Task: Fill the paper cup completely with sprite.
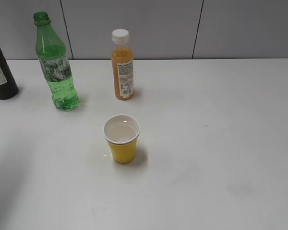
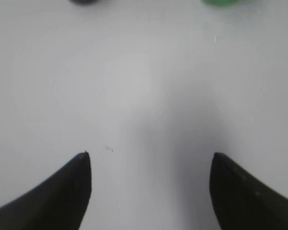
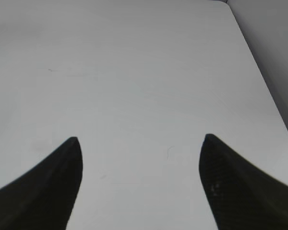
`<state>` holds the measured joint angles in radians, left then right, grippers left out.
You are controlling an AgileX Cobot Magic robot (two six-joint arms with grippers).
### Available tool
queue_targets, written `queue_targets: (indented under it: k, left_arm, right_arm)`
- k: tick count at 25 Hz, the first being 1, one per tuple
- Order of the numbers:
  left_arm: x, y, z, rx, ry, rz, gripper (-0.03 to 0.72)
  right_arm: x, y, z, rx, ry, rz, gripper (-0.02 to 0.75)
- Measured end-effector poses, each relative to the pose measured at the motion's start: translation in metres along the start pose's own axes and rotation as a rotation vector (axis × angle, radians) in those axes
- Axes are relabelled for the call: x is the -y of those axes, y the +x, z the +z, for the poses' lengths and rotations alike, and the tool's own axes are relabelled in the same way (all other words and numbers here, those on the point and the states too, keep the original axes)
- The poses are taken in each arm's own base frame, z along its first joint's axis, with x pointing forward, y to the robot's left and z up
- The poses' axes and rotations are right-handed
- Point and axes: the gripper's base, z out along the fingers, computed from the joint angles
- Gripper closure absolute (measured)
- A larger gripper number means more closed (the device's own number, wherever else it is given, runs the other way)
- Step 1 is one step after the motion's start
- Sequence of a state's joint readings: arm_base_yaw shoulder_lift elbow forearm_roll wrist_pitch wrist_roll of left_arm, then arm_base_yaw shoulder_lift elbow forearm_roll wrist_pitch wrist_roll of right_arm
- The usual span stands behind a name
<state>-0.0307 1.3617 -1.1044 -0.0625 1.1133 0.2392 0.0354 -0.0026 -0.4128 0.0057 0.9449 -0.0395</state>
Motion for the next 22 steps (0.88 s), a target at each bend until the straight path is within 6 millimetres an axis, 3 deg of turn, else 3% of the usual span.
queue_targets:
  k: [5, 12, 22]
  left_arm:
    - [0.004, 0.014, -0.002, -0.070, 0.024, -0.011, 0.104]
    - [0.015, 0.054, -0.004, -0.047, 0.046, -0.025, 0.120]
    - [0.029, 0.114, -0.020, 0.145, 0.007, -0.020, 0.120]
  right_arm:
    - [0.000, 0.000, 0.000, 0.000, 0.000, 0.000, 0.153]
    - [0.000, 0.000, 0.000, 0.001, 0.000, 0.000, 0.153]
    - [0.000, 0.000, 0.000, 0.001, 0.000, 0.001, 0.153]
